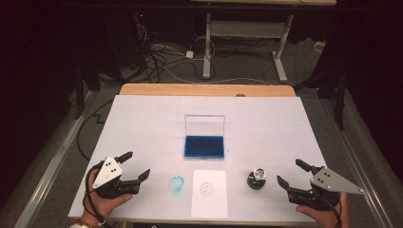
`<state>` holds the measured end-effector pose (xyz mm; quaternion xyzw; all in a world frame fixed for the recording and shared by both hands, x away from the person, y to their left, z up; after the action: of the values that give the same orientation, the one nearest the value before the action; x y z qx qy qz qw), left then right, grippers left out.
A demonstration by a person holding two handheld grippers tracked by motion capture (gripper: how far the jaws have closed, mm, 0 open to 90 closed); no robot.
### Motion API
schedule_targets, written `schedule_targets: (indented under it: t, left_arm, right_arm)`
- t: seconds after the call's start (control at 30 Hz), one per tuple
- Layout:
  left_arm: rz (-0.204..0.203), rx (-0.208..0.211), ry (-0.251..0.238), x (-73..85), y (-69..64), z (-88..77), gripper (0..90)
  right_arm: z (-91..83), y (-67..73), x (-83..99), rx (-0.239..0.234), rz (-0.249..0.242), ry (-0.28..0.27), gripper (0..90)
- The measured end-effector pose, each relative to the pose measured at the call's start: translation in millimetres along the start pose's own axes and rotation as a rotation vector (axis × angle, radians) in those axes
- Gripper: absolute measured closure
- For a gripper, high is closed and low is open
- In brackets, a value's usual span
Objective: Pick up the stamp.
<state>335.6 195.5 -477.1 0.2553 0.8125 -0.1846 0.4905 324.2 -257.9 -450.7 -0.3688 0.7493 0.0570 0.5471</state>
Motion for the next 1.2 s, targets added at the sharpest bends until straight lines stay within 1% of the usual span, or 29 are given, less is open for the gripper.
schedule_targets:
  t: [0.07, 0.1, 0.17, 0.2, 0.23, 0.27, 0.3, 0.33, 0.4, 0.47, 0.5, 0.53, 0.63, 0.7, 0.77, 0.8, 0.83, 0.87, 0.93, 1.0, 1.07, 1.1, 1.13, 1.17, 1.2]
  left_arm:
    - [0.009, -0.001, 0.010, 2.5, 1.8, 2.9, 17.4]
    - [0.013, 0.006, 0.018, 3.6, 1.4, 3.8, 17.4]
    - [0.020, 0.011, 0.027, 5.0, 0.8, 4.5, 17.4]
    - [0.035, 0.038, 0.046, 7.2, -2.5, 4.9, 17.8]
    - [0.035, 0.038, 0.046, 7.2, -2.5, 4.9, 20.4]
    - [0.057, 0.050, 0.054, 8.3, -4.7, 4.4, 23.1]
    - [0.066, 0.054, 0.055, 9.1, -5.9, 4.0, 23.1]
    - [0.070, 0.060, 0.070, 11.2, -6.8, 4.3, 23.1]
    - [0.075, 0.053, 0.068, 11.9, -6.8, 4.0, 22.0]
    - [0.075, 0.055, 0.072, 12.9, -7.3, 2.5, 21.8]
    - [0.076, 0.048, 0.065, 12.8, -7.4, 1.0, 21.7]
    - [0.077, 0.045, 0.069, 13.3, -7.0, 0.6, 21.7]
    - [0.076, 0.025, 0.062, 13.4, -5.0, -0.3, 21.6]
    - [0.061, 0.016, 0.060, 14.7, -4.0, -0.7, 19.4]
    - [0.060, 0.017, 0.067, 16.6, -4.4, -1.0, 19.2]
    - [0.063, 0.016, 0.070, 17.4, -4.8, -0.7, 19.2]
    - [0.063, 0.016, 0.070, 17.4, -4.8, -0.7, 19.2]
    - [0.065, 0.017, 0.076, 18.1, -5.6, 0.0, 19.2]
    - [0.079, 0.016, 0.081, 17.8, -7.8, 1.7, 19.2]
    - [0.085, 0.023, 0.084, 17.8, -9.3, 2.2, 19.2]
    - [0.099, 0.019, 0.078, 16.8, -9.1, 3.1, 19.2]
    - [0.089, 0.024, 0.087, 18.2, -10.1, 3.4, 19.2]
    - [0.086, 0.028, 0.086, 18.5, -10.4, 3.7, 19.2]
    - [0.085, 0.032, 0.087, 18.9, -10.8, 4.0, 19.2]
    - [0.088, 0.039, 0.090, 20.1, -11.9, 4.8, 19.2]
  right_arm:
    - [0.4, 0.7, 0.4, -0.015, 0.004, 0.011, 21.4]
    - [0.0, 2.9, 0.0, -0.037, -0.004, 0.014, 23.1]
    - [-0.3, 4.0, -1.2, -0.046, -0.020, 0.026, 24.5]
    - [-0.3, 5.1, -3.2, -0.059, -0.026, 0.028, 25.0]
    - [-0.2, 5.2, -4.4, -0.063, -0.032, 0.031, 25.3]
    - [0.2, 5.7, -6.0, -0.066, -0.036, 0.045, 25.2]
    - [0.7, 6.0, -7.6, -0.068, -0.039, 0.052, 25.2]
    - [1.5, 5.7, -8.3, -0.069, -0.047, 0.065, 25.2]
    - [3.3, 7.2, -9.8, -0.080, -0.052, 0.085, 25.2]
    - [4.9, 9.2, -12.3, -0.089, -0.063, 0.100, 24.5]
    - [5.7, 9.4, -14.3, -0.090, -0.068, 0.097, 23.7]
    - [6.4, 9.7, -15.6, -0.091, -0.068, 0.097, 23.7]
    - [10.2, 11.1, -17.4, -0.104, -0.077, 0.113, 23.7]
    - [12.9, 13.0, -16.8, -0.125, -0.077, 0.136, 23.7]
    - [14.8, 14.9, -17.2, -0.142, -0.092, 0.152, 24.0]
    - [15.6, 16.4, -17.0, -0.156, -0.087, 0.165, 24.1]
    - [15.6, 16.4, -17.0, -0.156, -0.087, 0.165, 24.1]
    - [17.7, 17.4, -17.8, -0.173, -0.095, 0.187, 24.5]
    - [20.0, 18.2, -19.1, -0.194, -0.080, 0.200, 24.6]
    - [22.4, 18.2, -20.4, -0.203, -0.067, 0.220, 24.5]
    - [24.2, 17.7, -21.2, -0.211, -0.064, 0.227, 24.4]
    - [27.6, 17.6, -21.6, -0.228, -0.048, 0.247, 24.3]
    - [30.1, 16.6, -20.9, -0.224, -0.050, 0.262, 23.7]
    - [30.1, 16.6, -20.9, -0.224, -0.050, 0.262, 23.7]
    - [35.7, 16.2, -18.5, -0.219, -0.053, 0.287, 23.3]
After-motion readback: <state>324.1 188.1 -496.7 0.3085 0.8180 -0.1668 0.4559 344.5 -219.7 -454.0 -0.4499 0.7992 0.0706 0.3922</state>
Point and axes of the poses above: each handheld gripper's, and its own axes: z roughly forward along the jaws, x roughly out of its underside, y roughly to its left, the point moved 9 cm from there along z, roughly forward along the jaws, and after that the axes turned 10 degrees about -z, right-handed, at the moved point
